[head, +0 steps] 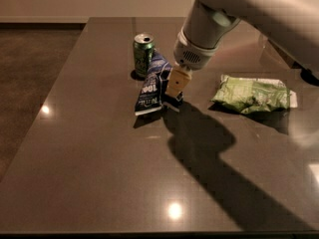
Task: Move blue chip bag near green can
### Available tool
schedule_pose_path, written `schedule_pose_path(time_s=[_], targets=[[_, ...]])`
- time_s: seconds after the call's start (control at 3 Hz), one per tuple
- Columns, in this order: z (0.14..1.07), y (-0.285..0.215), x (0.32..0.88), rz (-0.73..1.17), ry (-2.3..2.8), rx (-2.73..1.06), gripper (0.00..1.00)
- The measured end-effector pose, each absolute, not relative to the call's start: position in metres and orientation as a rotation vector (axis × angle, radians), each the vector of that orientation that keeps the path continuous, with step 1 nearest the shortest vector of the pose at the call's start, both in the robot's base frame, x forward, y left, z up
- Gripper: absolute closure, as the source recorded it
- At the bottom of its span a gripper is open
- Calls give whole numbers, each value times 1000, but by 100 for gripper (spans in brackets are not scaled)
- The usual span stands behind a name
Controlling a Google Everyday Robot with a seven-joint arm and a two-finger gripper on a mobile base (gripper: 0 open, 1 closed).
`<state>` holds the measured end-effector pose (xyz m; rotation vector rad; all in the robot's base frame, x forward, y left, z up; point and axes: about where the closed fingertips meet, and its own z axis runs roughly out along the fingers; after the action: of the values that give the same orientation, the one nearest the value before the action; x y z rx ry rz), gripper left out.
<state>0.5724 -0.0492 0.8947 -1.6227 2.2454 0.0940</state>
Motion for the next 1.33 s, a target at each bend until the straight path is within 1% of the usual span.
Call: schedule_pose_path(time_s=[1.0, 1.33], targets=[[890, -45, 579, 103, 2261, -1621, 5], [889, -45, 579, 103, 2260, -1623, 0]])
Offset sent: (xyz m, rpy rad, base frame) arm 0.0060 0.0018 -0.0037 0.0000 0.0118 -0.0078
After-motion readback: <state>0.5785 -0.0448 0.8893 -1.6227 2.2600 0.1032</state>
